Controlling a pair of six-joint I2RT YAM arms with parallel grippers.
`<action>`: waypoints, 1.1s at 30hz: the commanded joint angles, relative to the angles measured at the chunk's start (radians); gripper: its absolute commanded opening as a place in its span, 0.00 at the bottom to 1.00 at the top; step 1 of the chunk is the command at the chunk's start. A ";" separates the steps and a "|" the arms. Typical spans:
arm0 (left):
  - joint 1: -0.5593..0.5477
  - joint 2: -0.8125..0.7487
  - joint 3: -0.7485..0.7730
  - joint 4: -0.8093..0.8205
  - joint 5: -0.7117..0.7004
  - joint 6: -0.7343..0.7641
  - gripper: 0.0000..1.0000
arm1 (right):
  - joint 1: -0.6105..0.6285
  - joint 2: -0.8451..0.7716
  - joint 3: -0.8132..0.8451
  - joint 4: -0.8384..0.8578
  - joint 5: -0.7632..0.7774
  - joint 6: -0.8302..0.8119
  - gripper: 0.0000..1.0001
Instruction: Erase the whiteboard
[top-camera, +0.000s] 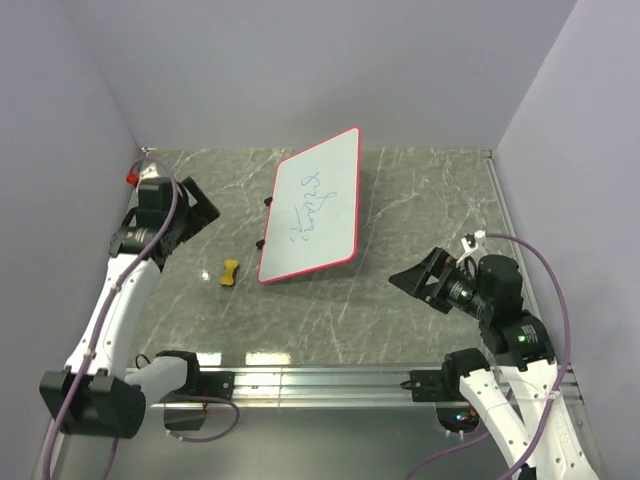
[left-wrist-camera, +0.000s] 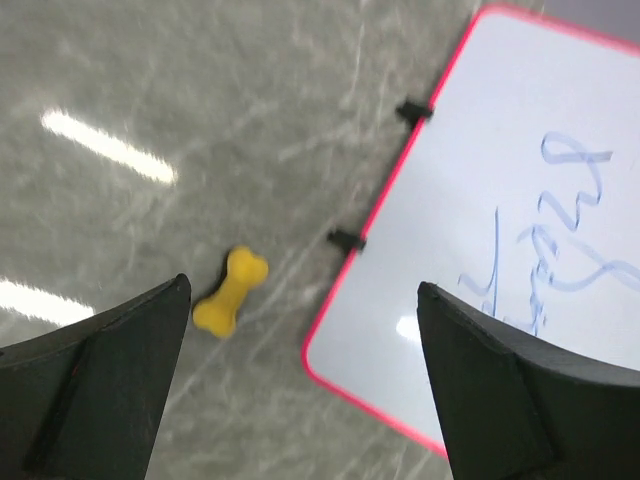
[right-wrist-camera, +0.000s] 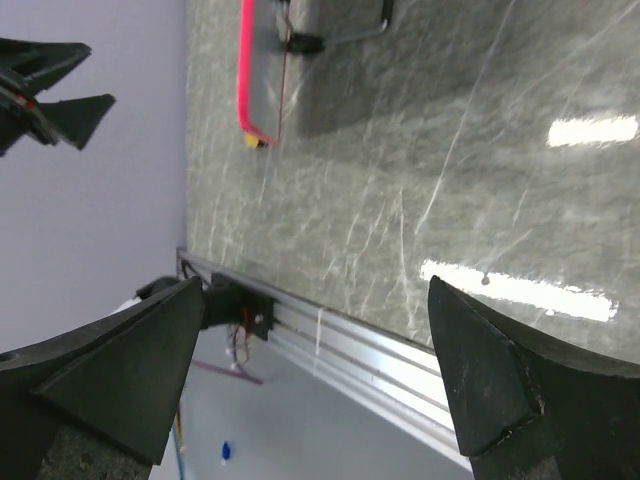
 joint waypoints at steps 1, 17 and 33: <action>-0.002 -0.084 -0.111 -0.103 0.152 -0.058 0.99 | 0.011 -0.003 -0.064 0.012 -0.105 0.027 1.00; -0.048 -0.074 -0.224 -0.155 0.064 0.007 0.94 | 0.012 -0.065 -0.020 -0.156 -0.079 -0.110 0.97; -0.123 0.307 -0.237 0.101 0.041 0.125 0.89 | 0.009 -0.079 -0.055 -0.250 -0.058 -0.153 0.96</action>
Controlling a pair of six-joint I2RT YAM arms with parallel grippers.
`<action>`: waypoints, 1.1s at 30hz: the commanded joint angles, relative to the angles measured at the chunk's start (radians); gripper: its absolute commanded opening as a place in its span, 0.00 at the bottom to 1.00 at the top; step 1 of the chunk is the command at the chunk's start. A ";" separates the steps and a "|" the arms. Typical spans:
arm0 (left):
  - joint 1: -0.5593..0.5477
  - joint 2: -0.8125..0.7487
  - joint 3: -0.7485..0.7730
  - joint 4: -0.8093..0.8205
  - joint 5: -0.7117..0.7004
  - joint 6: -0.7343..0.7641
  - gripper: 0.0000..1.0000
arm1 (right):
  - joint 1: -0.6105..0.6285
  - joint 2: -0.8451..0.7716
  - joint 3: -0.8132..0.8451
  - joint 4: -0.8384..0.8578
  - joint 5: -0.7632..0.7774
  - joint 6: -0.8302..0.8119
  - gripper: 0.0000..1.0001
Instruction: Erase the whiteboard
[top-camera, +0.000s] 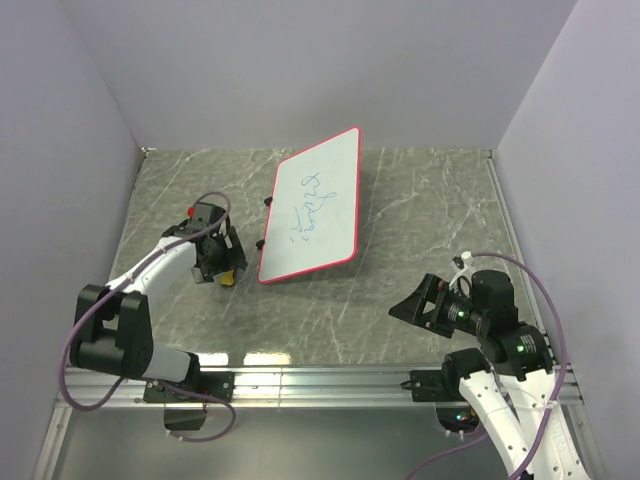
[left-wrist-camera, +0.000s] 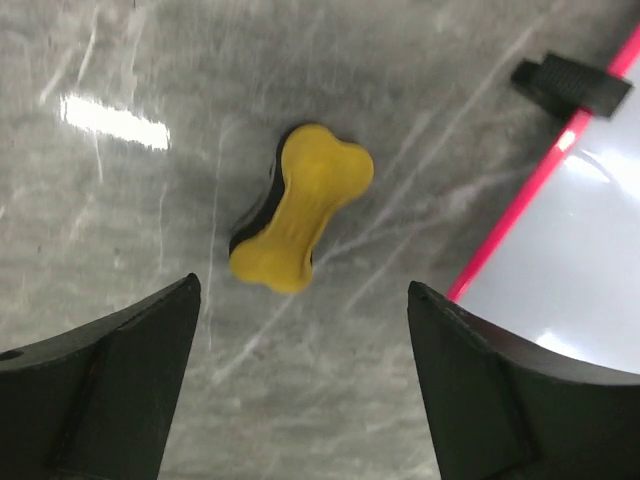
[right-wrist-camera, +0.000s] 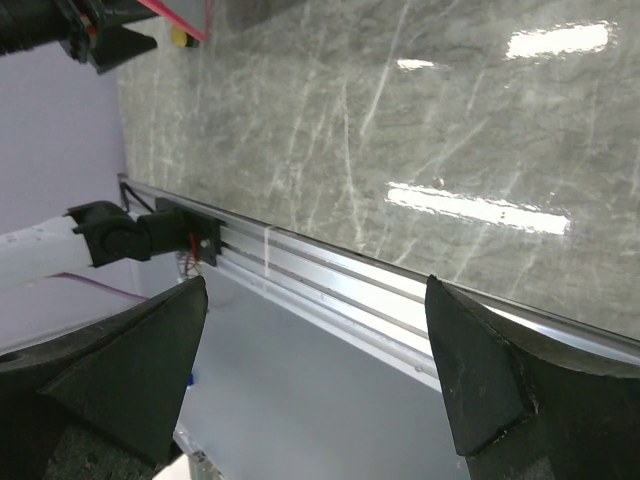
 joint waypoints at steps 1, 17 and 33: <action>-0.003 0.049 0.001 0.095 -0.043 0.038 0.86 | 0.004 0.013 0.024 -0.037 0.022 -0.049 0.96; -0.002 0.224 0.048 0.167 -0.051 0.073 0.71 | 0.002 0.188 0.122 0.041 0.028 -0.075 0.95; -0.008 0.155 -0.034 0.151 0.075 -0.044 0.00 | 0.002 0.820 0.656 0.368 -0.069 0.012 0.93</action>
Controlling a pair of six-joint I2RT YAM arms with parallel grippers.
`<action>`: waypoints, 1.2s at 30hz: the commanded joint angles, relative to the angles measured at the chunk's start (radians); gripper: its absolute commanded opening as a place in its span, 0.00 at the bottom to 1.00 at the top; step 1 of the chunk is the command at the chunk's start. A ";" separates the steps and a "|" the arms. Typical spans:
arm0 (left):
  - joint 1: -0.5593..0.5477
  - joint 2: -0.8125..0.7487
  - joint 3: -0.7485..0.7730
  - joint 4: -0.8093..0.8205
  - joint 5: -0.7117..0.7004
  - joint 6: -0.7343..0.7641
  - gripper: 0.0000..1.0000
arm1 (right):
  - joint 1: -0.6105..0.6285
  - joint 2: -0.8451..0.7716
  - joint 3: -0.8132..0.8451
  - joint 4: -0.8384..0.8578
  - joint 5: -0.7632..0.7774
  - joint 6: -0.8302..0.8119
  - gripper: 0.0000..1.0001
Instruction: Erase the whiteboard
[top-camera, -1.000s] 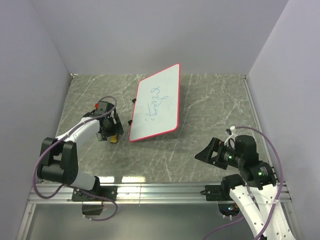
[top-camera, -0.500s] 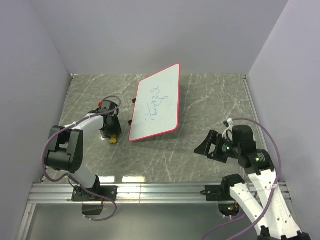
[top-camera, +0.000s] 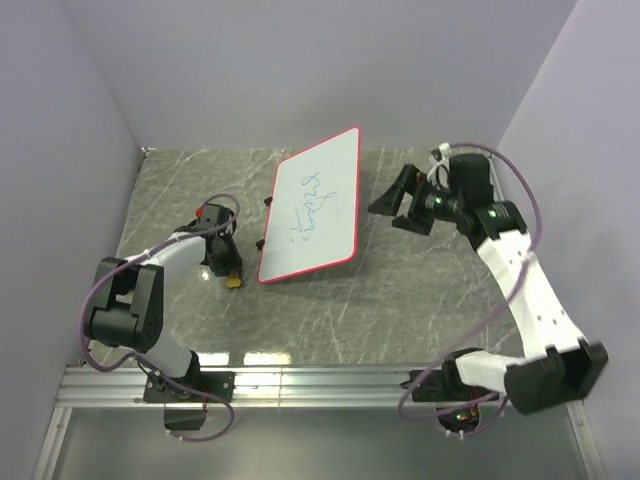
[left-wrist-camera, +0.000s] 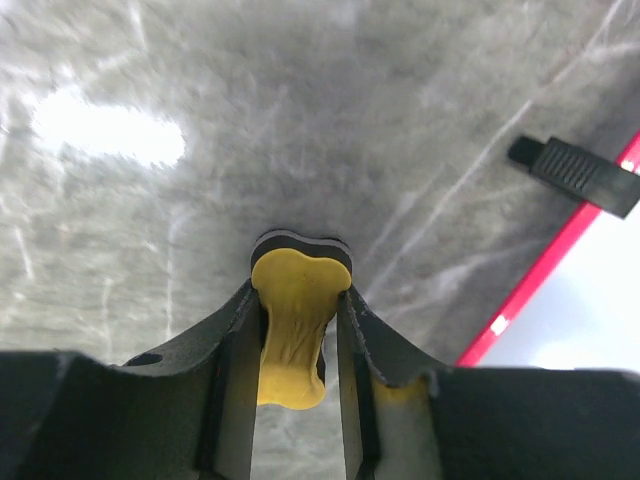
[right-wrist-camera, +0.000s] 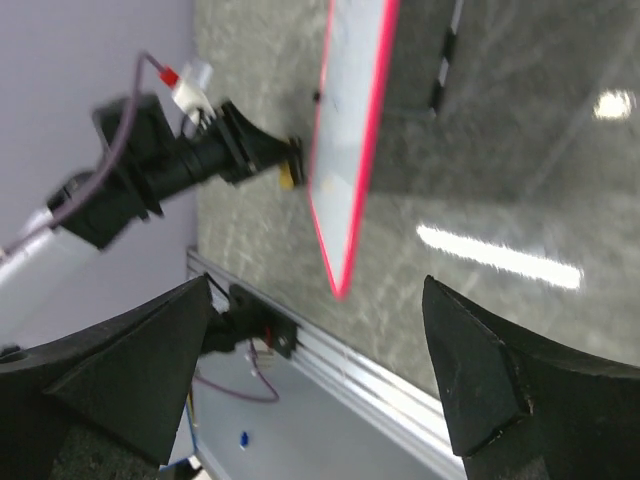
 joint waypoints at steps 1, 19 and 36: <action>-0.006 -0.026 0.024 -0.074 0.060 -0.039 0.00 | 0.003 0.155 0.103 0.134 -0.069 0.034 0.93; 0.008 0.548 0.746 -0.174 0.047 0.004 0.00 | 0.037 0.751 0.517 0.075 -0.064 0.000 0.85; -0.231 0.344 0.302 -0.031 0.222 -0.156 0.00 | 0.044 0.852 0.638 0.002 -0.053 -0.064 0.84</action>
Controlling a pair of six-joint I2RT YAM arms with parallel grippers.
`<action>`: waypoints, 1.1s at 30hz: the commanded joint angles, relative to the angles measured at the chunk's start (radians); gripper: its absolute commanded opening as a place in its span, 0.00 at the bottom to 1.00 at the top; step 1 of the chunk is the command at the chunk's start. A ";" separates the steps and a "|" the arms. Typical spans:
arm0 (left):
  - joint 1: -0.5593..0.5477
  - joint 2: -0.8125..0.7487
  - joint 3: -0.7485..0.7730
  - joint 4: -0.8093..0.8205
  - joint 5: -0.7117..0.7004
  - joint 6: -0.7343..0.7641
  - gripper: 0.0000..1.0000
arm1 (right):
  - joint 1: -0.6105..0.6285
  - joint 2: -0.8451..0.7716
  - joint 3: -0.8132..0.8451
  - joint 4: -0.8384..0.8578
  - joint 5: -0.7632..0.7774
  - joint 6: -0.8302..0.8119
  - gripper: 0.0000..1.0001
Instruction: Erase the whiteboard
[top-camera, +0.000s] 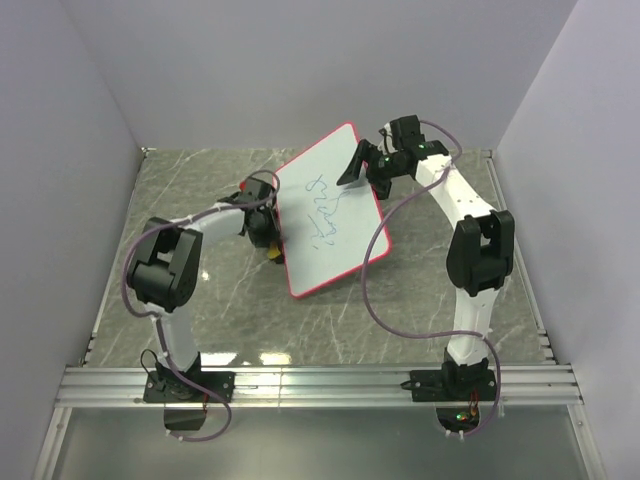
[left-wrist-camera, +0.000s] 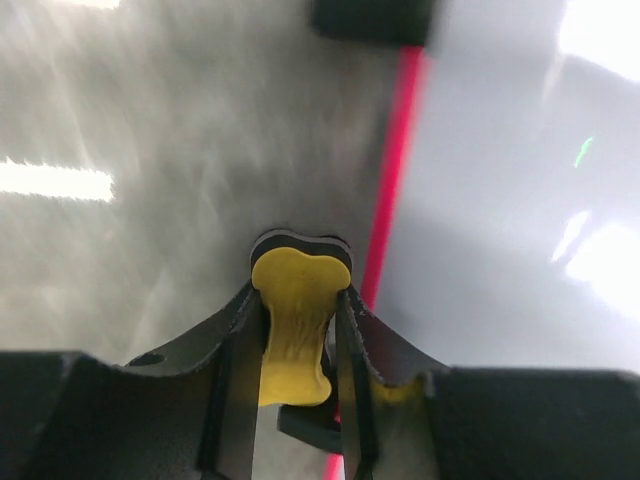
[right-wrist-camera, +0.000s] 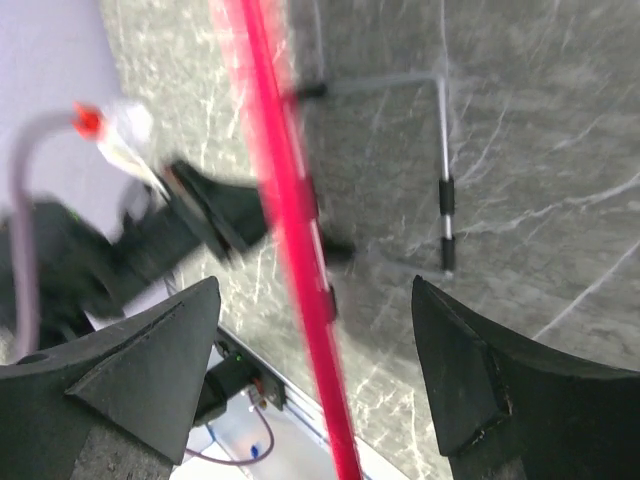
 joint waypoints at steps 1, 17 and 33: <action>-0.110 -0.041 -0.136 -0.058 0.134 -0.092 0.00 | 0.002 -0.021 0.055 -0.030 0.001 -0.045 0.84; -0.157 -0.153 -0.146 -0.168 -0.028 -0.109 0.00 | -0.084 -0.094 0.000 -0.065 -0.028 -0.083 0.68; -0.192 -0.250 0.038 -0.293 -0.169 -0.097 0.00 | -0.085 -0.153 -0.087 -0.091 -0.018 -0.092 0.05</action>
